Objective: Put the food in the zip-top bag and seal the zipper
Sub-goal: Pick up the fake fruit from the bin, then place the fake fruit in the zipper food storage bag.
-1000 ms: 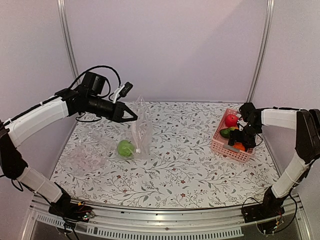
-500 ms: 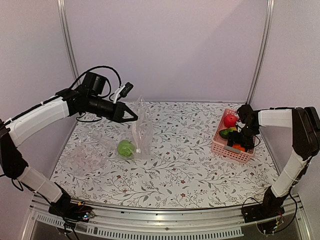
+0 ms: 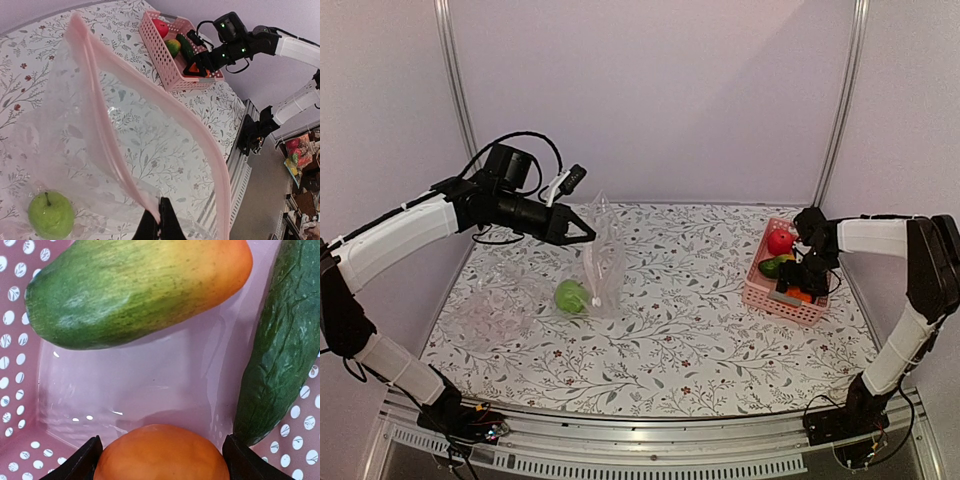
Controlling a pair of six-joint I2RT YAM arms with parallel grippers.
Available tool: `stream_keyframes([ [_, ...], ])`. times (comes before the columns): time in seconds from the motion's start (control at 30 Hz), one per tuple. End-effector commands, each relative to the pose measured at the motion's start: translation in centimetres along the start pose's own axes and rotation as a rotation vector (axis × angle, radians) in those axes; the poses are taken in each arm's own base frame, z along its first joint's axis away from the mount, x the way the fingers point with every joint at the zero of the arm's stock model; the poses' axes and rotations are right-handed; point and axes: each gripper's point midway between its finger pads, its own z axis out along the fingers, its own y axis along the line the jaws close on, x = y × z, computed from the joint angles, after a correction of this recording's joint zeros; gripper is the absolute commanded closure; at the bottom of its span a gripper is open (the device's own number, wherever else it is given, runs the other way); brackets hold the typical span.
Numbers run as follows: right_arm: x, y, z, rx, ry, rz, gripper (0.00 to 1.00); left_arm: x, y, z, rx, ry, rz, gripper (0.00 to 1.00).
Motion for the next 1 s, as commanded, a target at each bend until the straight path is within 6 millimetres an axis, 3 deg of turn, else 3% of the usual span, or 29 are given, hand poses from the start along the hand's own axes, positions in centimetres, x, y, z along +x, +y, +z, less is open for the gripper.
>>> stream_keyframes([
  [0.0, -1.1, 0.1, -2.5, 0.005, -0.055, 0.001, 0.24, 0.1, 0.6, -0.1, -0.005, 0.001, -0.011, 1.0],
  [0.43, -3.7, 1.9, -12.6, -0.122, -0.263, -0.017, 0.25, 0.1, 0.7, -0.1, -0.021, -0.003, -0.015, 1.0],
  [0.73, -2.5, 9.0, -22.6, -0.388, -0.439, -0.133, 0.25, 0.2, -0.2, 0.1, 0.011, -0.002, -0.012, 1.0],
  [0.97, 0.4, 18.1, -29.7, -0.62, -0.56, -0.305, 0.25, 0.6, -1.4, 0.6, 0.039, 0.003, 0.002, 1.0],
])
